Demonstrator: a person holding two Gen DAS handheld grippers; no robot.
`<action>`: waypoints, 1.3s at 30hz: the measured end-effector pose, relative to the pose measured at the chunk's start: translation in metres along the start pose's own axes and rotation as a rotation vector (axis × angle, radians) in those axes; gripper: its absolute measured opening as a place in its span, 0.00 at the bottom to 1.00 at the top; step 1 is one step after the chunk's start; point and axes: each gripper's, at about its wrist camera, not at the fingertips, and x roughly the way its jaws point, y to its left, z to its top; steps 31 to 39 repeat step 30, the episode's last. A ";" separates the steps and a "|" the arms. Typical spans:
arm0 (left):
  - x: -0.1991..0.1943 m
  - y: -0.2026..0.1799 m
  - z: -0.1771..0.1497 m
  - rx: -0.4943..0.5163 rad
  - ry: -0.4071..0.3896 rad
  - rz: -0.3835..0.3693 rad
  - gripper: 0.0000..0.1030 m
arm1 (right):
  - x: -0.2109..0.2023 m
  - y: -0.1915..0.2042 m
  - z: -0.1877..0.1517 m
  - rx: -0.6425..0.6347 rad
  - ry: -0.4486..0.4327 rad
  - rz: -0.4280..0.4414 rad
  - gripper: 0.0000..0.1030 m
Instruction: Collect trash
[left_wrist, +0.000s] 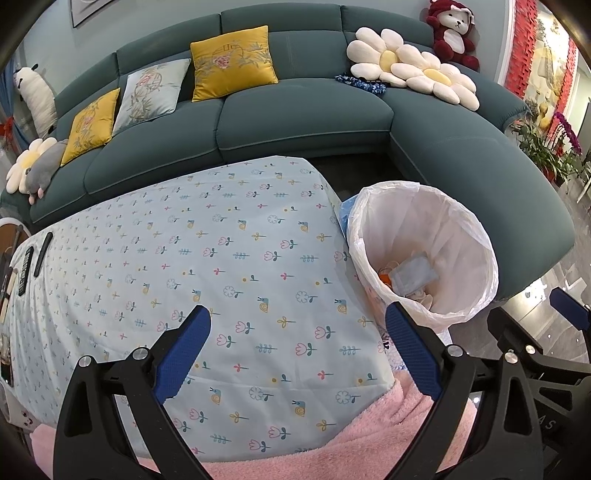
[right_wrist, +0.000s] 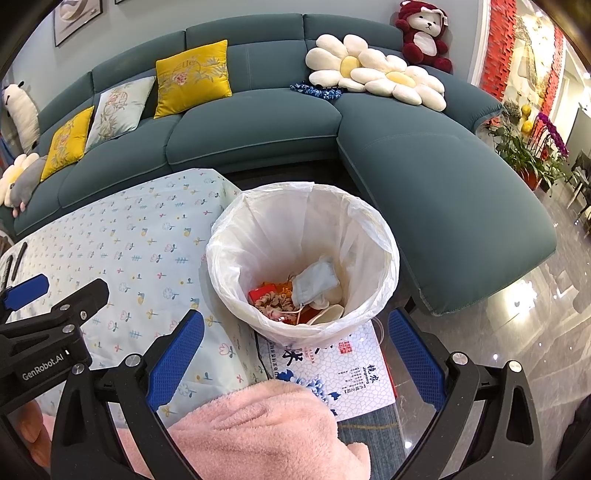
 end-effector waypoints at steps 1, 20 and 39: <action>0.000 0.000 0.000 0.002 0.000 0.000 0.88 | 0.000 0.000 0.000 0.000 0.000 -0.001 0.93; 0.004 0.000 -0.002 0.019 0.016 -0.002 0.88 | 0.000 -0.001 0.000 0.003 0.002 -0.003 0.93; 0.008 -0.001 -0.003 0.023 0.019 -0.006 0.89 | 0.003 -0.005 -0.003 0.015 0.008 -0.010 0.93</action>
